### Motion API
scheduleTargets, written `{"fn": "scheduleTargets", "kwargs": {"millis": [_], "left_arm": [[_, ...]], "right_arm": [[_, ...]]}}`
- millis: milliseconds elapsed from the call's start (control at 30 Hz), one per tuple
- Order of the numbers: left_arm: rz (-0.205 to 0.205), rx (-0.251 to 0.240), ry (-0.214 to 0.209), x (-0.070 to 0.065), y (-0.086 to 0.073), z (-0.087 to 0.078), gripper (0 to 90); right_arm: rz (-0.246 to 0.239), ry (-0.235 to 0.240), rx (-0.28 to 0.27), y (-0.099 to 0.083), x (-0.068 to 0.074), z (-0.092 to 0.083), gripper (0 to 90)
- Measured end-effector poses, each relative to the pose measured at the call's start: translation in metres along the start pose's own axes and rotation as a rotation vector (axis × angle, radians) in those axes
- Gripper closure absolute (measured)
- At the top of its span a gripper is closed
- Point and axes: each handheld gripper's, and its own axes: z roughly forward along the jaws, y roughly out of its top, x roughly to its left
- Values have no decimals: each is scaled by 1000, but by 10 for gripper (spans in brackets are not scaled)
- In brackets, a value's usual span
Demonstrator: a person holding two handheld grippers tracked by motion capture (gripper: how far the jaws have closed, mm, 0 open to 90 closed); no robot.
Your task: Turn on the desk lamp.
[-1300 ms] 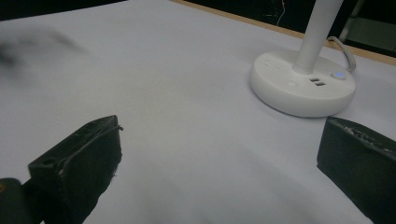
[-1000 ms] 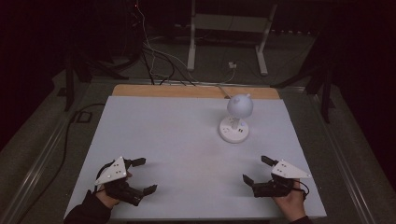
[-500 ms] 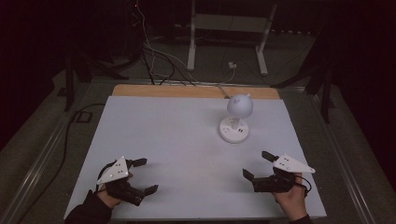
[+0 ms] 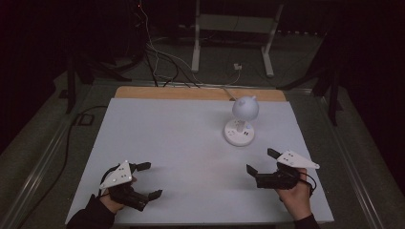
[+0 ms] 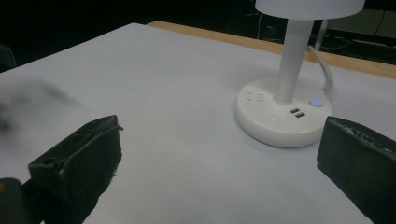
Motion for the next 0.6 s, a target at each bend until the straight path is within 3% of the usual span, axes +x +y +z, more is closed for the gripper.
{"fn": "scheduleTargets", "kwargs": {"millis": [600], "left_arm": [[3,3,-4,-1,0,0,2]], "right_arm": [[-9,-9,4,14,6,20,0]]}}
